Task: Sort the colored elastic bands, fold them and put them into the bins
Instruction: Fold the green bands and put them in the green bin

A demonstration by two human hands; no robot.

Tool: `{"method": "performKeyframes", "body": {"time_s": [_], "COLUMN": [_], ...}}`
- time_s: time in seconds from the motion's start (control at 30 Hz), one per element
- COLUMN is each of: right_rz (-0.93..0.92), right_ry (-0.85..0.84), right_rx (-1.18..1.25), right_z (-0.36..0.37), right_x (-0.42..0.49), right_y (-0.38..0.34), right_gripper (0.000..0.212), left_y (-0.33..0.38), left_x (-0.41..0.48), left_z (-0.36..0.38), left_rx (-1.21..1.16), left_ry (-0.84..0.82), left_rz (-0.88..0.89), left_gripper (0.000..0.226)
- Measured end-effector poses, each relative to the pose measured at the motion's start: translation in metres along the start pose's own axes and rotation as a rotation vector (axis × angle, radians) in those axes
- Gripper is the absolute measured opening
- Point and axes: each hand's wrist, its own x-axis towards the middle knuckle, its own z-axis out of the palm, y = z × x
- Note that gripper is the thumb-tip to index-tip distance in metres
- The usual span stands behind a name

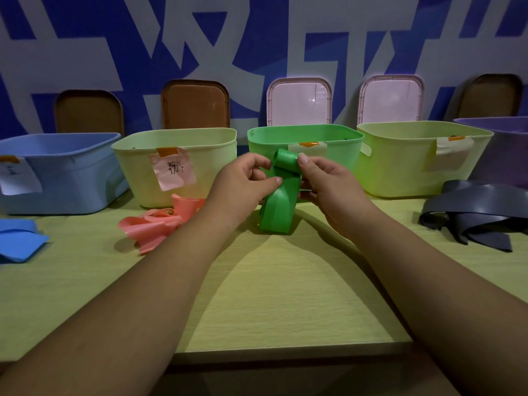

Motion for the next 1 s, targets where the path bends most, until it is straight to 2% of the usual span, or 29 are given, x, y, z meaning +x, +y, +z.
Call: {"method": "performKeyframes", "body": {"time_s": [0.17, 0.47, 0.77, 1.0], "right_rz": [0.024, -0.043, -0.031, -0.069], "right_ry": [0.004, -0.004, -0.065, -0.017], "right_rx": [-0.042, 0.016, 0.04, -0.047], "right_z": [0.0009, -0.0014, -0.0062, -0.0061], "right_x": [-0.0009, 0.0067, 0.0034, 0.0032], "right_y": [-0.0005, 0.007, 0.0018, 0.0017], "right_gripper": [0.038, 0.021, 0.028, 0.033], "left_y": [-0.001, -0.0006, 0.0019, 0.0067], "left_x": [0.0008, -0.0003, -0.0005, -0.0025], "left_z": [0.0009, 0.0004, -0.0002, -0.0029], "left_rx": [0.021, -0.16, -0.294, -0.398], "left_ry": [0.016, -0.043, -0.067, -0.128], "left_rz": [0.017, -0.13, -0.204, -0.245], "left_gripper": [0.026, 0.029, 0.031, 0.03]}}
